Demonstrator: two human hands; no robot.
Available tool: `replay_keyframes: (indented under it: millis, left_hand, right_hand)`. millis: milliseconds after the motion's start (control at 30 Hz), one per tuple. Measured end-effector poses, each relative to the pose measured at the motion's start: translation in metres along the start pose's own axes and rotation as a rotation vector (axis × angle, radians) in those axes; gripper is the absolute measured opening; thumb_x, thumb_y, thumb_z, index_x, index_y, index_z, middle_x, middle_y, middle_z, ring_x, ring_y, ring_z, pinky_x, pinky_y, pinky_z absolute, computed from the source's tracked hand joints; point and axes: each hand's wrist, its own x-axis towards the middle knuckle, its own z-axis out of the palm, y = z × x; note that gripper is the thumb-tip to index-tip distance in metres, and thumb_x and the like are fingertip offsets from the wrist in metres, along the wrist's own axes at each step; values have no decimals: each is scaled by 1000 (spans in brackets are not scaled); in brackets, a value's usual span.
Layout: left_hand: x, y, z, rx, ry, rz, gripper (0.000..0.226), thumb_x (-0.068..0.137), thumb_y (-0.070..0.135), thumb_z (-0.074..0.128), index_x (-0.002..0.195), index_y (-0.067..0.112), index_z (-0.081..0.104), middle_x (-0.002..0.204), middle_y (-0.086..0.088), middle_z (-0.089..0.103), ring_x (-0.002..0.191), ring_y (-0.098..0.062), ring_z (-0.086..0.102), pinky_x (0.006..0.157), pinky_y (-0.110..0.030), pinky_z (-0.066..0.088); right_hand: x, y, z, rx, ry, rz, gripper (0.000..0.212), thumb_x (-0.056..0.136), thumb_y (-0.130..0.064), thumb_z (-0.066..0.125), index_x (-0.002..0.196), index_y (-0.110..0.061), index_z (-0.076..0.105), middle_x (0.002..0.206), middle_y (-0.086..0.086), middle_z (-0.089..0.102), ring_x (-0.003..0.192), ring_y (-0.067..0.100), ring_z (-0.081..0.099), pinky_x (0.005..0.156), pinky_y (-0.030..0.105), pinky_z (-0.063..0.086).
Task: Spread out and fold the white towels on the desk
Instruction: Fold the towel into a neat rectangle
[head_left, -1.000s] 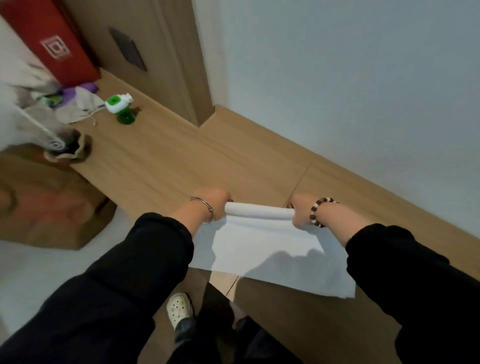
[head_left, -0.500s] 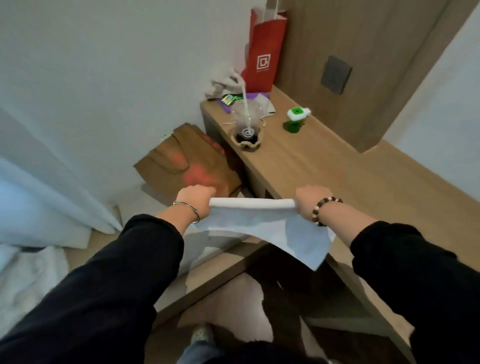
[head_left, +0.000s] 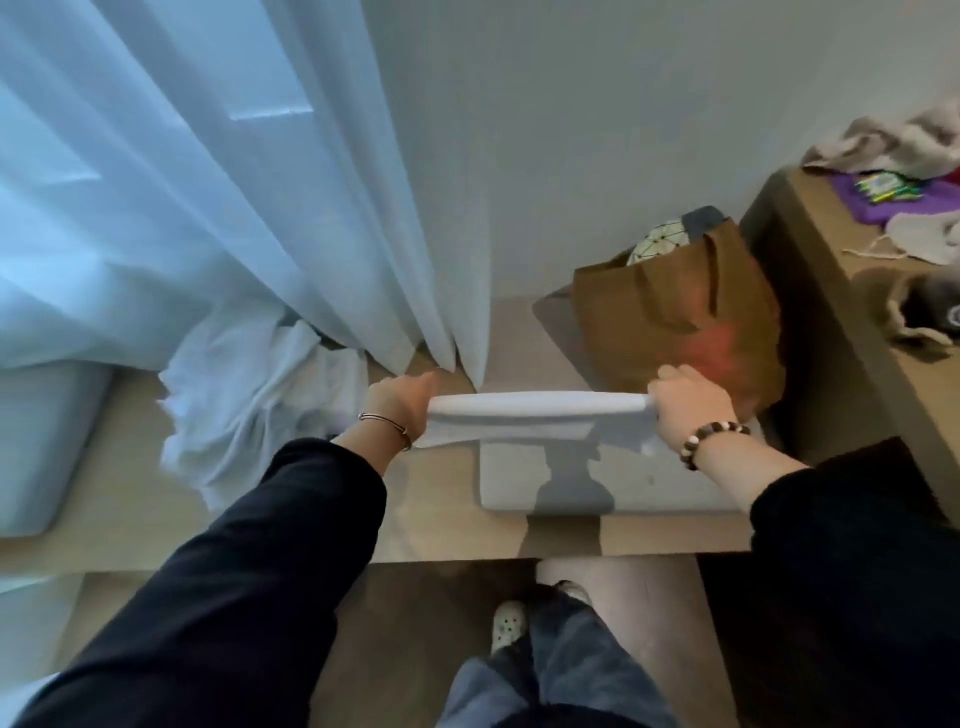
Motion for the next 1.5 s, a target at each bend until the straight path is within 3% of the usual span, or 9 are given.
replay_keyframes:
  millis: [200,400,533,633,767,1000,1167,1333,1500]
  left_hand:
    - [-24,-91,66,-261,-45,-347,13,84,13,48,93,20,53,96,-7,63,88,-31,59,72,-36,48]
    - [-54,-189,141,-717,-101,-643,7,81,17,66,75,14,68,73,-4,61,82,-26,60,69,-27,39]
    - [-69,-233,182,-1176,-137,-748,23,74,8,77,61,19,61,64,4,56,78,-16,52,71,-24,36]
    - [-58,-256,210,-1154,-233,-717,14,73,10,79,74,15,66,76,-1,62,84,-17,54,74,-24,38]
    - [-34,-267,237,-981,-346,-689,59,78,8,72,132,5,48,131,-15,52,120,-28,49,99,-32,38]
    - [20,-213,198,-830,-326,-132,86,73,28,77,145,20,31,147,-7,36,134,-25,33,111,-36,29]
    - [51,-167,159,-911,-189,155,62,68,27,78,125,19,53,121,-3,59,112,-22,54,92,-34,44]
    - [60,-167,170,-730,-318,25,11,86,22,52,96,18,57,91,-2,63,84,-24,58,68,-28,40]
    - [44,-208,212,-735,-431,-105,5,82,20,59,84,17,62,79,-2,57,75,-23,53,64,-26,39]
  right_hand:
    - [53,-72,29,208,-43,-65,12,87,-12,53,88,-10,65,97,8,54,97,27,49,72,33,41]
    - [69,-145,61,718,-220,217,16,76,-24,78,76,-10,69,75,8,63,77,26,58,53,27,34]
    - [80,-197,80,801,-264,373,32,77,-31,78,92,-4,68,92,12,65,93,29,60,72,31,44]
    - [86,-233,90,810,-285,395,30,76,-29,78,88,-4,67,91,14,66,88,30,59,72,31,44]
    - [92,-278,90,826,-227,347,17,75,-13,76,75,0,65,75,15,64,73,23,54,59,27,38]
    - [97,-329,51,620,-171,20,4,81,-5,60,78,-3,59,74,17,61,67,27,51,52,27,30]
    - [104,-346,19,678,-96,-85,19,80,-10,63,72,0,48,67,22,54,65,37,50,52,34,31]
    - [105,-358,8,841,-74,-79,29,77,-15,69,59,-13,47,54,-2,47,53,9,42,49,24,30]
    - [113,-362,6,1104,-132,9,9,81,-13,71,73,-13,67,65,-3,65,60,1,56,55,15,43]
